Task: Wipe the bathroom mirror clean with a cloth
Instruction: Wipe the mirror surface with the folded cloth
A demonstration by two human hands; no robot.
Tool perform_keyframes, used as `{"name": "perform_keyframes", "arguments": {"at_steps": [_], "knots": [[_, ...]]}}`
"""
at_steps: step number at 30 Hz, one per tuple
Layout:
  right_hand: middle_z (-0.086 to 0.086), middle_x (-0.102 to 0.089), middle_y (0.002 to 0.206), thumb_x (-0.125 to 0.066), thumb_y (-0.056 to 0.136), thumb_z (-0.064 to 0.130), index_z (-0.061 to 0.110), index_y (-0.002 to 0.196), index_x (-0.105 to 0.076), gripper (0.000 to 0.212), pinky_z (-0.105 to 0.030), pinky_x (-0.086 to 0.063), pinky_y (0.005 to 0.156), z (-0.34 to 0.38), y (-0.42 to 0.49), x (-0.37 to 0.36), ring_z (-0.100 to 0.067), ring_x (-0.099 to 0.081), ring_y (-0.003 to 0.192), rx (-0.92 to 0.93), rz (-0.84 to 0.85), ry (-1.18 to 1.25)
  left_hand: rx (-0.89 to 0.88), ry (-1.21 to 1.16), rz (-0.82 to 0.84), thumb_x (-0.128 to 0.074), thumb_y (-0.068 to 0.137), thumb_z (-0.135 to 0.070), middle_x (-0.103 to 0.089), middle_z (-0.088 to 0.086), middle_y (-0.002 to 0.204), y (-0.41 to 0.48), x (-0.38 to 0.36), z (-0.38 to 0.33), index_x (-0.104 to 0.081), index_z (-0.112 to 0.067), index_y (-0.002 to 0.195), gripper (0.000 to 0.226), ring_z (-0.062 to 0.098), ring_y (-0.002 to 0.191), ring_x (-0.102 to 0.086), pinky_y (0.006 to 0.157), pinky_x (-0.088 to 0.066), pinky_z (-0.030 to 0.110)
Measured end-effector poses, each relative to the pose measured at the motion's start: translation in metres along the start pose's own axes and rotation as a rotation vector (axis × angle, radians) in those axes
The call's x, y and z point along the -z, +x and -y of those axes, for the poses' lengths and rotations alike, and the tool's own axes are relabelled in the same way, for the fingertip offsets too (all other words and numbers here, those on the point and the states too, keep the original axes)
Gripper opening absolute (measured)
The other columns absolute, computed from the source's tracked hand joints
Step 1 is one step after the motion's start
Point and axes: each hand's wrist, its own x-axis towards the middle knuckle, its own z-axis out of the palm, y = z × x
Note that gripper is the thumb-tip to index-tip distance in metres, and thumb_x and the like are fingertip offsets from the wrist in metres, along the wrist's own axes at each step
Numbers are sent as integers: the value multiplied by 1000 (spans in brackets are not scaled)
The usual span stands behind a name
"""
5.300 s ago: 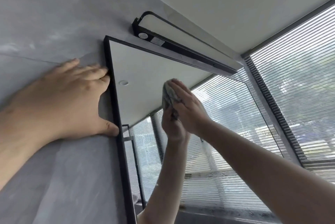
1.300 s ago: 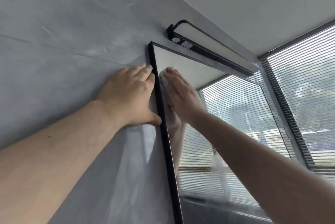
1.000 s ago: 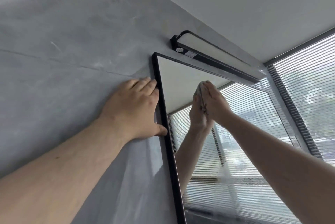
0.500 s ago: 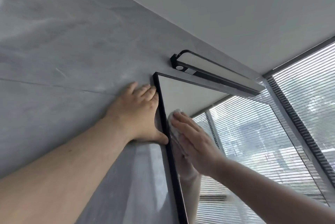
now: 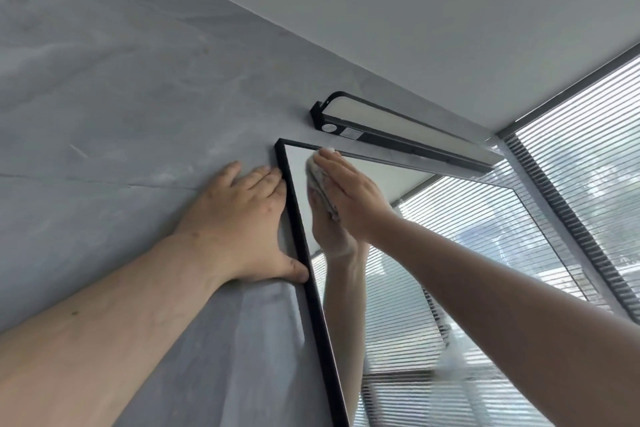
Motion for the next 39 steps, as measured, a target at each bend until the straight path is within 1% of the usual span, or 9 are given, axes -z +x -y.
{"name": "perform_keyframes", "arguments": {"at_steps": [4, 6, 10, 14, 18, 23, 27, 32, 39], "knots": [[5, -53, 146, -45, 105, 36, 27, 139, -56, 37, -21, -29, 113, -70, -1, 31, -12, -46, 133, -334, -90, 82, 8, -3, -1, -33, 57, -100, 2, 2, 166, -1, -3, 0, -2, -14, 157, 136, 16, 152, 5, 123, 5, 44], [-1, -67, 102, -46, 104, 33, 28, 106, -70, 24, -34, -47, 86, -109, -11, 41, -16, -60, 95, -491, -187, 176, 9, -8, -2, -33, 57, -100, 1, 1, 166, -1, -3, 0, -3, -14, 157, 136, 15, 152, 4, 123, 5, 44], [7, -50, 60, -45, 97, 29, 19, 70, -55, 30, -37, -38, 66, -167, -39, 44, -17, -49, 65, -640, -288, 159, 7, 5, -6, -31, 55, -101, 1, 1, 166, 0, -4, -1, -4, -14, 157, 137, 15, 152, 4, 123, 4, 44], [-6, -65, 90, -47, 103, 28, 16, 92, -65, 24, -41, -45, 81, -130, -35, 39, -25, -59, 84, -519, -242, 153, 7, 13, 4, -31, 53, -101, 0, 0, 166, 0, -4, -2, -5, -15, 157, 137, 14, 152, 4, 123, 3, 44], [20, -43, 143, -48, 105, 23, 17, 140, -57, 36, -2, -19, 111, -46, -63, 18, 10, -33, 133, -134, -97, 57, 12, 5, -7, -30, 54, -101, 2, 0, 166, 0, -4, -2, -4, -15, 157, 137, 13, 152, 5, 123, 4, 43], [5, -33, 156, -37, 104, 25, 10, 146, -46, 45, -22, -15, 123, -26, -101, 9, 2, -18, 148, 327, 74, -29, -11, -5, -36, -15, 45, -100, -9, -1, 166, -4, -4, -3, -15, -16, 157, 139, 13, 152, -5, 124, -1, 41], [5, -35, 157, -38, 105, 23, 16, 148, -44, 44, -24, -18, 122, -64, -85, 15, 1, -23, 144, 6, 4, 28, -58, -58, -53, -21, 49, -99, -25, 2, 162, -11, -4, -6, -31, -15, 154, 134, 15, 150, -19, 124, -7, 35], [15, -55, 136, -47, 105, 29, 24, 133, -63, 33, -19, -32, 109, -126, -79, 36, -3, -45, 128, -417, -220, 77, -38, 34, 59, -19, 41, -102, 3, 13, 165, -25, -7, -27, -2, -5, 156, 151, 25, 153, 6, 124, 5, 44], [-8, -54, 86, -47, 92, 39, 19, 76, -50, 26, -40, -43, 69, -223, -109, 56, -38, -57, 90, -688, -333, 80, -26, -6, 28, -28, 47, -102, 4, 12, 165, -27, -10, -29, -2, -5, 156, 149, 24, 153, 7, 124, 5, 42]]}}
